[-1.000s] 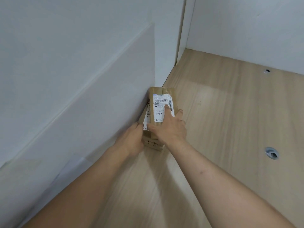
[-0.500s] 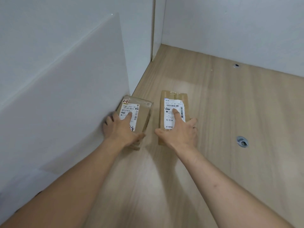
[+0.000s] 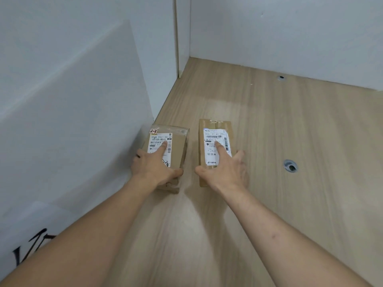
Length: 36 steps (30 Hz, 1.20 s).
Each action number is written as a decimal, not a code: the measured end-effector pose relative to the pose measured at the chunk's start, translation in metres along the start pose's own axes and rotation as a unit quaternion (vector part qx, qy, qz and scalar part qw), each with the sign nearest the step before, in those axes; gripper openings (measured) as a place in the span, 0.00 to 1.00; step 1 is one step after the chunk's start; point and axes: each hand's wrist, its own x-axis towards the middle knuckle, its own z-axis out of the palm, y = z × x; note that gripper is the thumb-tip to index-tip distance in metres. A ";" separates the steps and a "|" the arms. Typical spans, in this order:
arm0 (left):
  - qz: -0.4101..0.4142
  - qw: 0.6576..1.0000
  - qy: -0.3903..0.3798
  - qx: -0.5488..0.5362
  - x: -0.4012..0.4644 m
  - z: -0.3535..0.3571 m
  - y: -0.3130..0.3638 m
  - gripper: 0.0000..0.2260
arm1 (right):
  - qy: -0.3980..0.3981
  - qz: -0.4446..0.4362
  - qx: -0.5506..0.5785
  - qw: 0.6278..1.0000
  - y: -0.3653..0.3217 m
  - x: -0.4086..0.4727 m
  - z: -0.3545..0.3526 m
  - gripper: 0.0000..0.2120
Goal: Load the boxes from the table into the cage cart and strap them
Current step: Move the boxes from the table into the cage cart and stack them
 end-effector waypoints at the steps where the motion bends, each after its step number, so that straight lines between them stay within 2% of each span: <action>1: 0.002 1.000 0.006 -0.002 -0.007 -0.003 0.003 0.52 | 0.005 -0.003 -0.001 1.000 0.001 -0.003 -0.005 0.48; 12: 0.023 0.998 0.064 -0.008 -0.119 -0.070 0.027 0.51 | 0.038 -0.025 -0.024 0.999 0.006 -0.076 -0.094 0.47; 19: 0.000 0.995 0.100 -0.014 -0.215 -0.096 0.036 0.51 | 0.047 -0.096 -0.037 0.994 0.016 -0.131 -0.164 0.47; 28: -0.073 0.982 0.163 -0.064 -0.314 -0.094 0.051 0.51 | 0.031 -0.199 -0.056 0.978 0.042 -0.179 -0.215 0.46; 36: -0.170 0.966 0.180 -0.073 -0.384 -0.069 0.041 0.52 | -0.019 -0.276 -0.064 0.959 0.058 -0.214 -0.209 0.46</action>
